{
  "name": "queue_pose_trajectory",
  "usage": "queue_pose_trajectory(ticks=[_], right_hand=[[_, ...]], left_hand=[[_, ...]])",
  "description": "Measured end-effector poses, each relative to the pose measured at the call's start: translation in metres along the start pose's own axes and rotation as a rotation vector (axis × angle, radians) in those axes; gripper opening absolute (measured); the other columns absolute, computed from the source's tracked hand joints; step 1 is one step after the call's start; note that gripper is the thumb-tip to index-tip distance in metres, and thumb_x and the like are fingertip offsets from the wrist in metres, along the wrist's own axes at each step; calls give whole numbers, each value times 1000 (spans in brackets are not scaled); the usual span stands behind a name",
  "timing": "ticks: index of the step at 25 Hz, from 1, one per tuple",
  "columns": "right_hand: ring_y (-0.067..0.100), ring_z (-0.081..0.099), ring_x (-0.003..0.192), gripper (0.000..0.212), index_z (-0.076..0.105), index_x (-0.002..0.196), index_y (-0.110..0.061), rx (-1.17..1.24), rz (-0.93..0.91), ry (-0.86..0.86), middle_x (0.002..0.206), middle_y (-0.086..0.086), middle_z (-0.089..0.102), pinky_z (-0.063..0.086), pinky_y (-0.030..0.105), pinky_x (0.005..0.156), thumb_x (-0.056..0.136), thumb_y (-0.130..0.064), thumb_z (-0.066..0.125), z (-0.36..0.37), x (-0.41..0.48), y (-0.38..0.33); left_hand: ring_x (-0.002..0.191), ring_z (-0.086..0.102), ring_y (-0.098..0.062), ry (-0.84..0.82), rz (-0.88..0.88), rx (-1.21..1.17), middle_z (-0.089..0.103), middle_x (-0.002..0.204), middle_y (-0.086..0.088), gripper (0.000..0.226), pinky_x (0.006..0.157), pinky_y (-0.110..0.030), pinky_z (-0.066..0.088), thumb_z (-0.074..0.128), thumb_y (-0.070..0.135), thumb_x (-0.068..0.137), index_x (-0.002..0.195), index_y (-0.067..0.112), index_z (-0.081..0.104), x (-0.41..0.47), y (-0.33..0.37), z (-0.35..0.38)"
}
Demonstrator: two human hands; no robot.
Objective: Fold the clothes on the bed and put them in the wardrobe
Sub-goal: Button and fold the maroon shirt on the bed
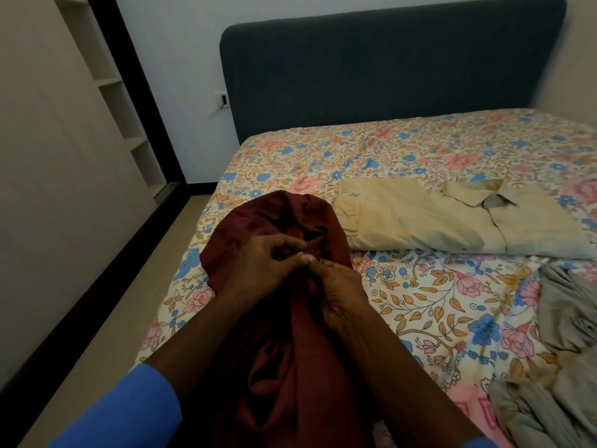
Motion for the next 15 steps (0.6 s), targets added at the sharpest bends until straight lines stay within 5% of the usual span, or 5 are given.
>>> queue_pose_trajectory(ticks=[6, 11, 15], right_hand=[[41, 73, 102, 20, 73, 103, 9, -135, -62, -77, 102, 28, 75, 60, 48, 93, 97, -10, 68, 16, -9, 19], [38, 74, 103, 15, 73, 109, 2, -266, -102, -19, 102, 23, 76, 59, 49, 96, 96, -5, 69, 7, -4, 22], [34, 76, 98, 22, 72, 114, -2, -348, -185, 2, 104, 19, 76, 60, 51, 95, 92, -6, 74, 7, -5, 22]], left_hand=[[73, 74, -9, 200, -36, -78, 77, 81, 6, 14, 66, -29, 61, 85, 21, 83, 92, 25, 75, -36, -40, -19], [92, 76, -10, 112, -68, -305, 80, 95, 7, 13, 87, -33, 61, 79, 15, 89, 101, 21, 82, -34, -61, -10], [87, 76, -11, 77, -14, -324, 80, 91, 5, 11, 78, -24, 59, 81, 14, 88, 98, 18, 80, -36, -60, -13]])
Point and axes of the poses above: each hand's wrist, its own x-axis towards the middle knuckle, its own z-axis out of the palm, y = z × x, the point moved 8 cm from there along x, towards the middle knuckle
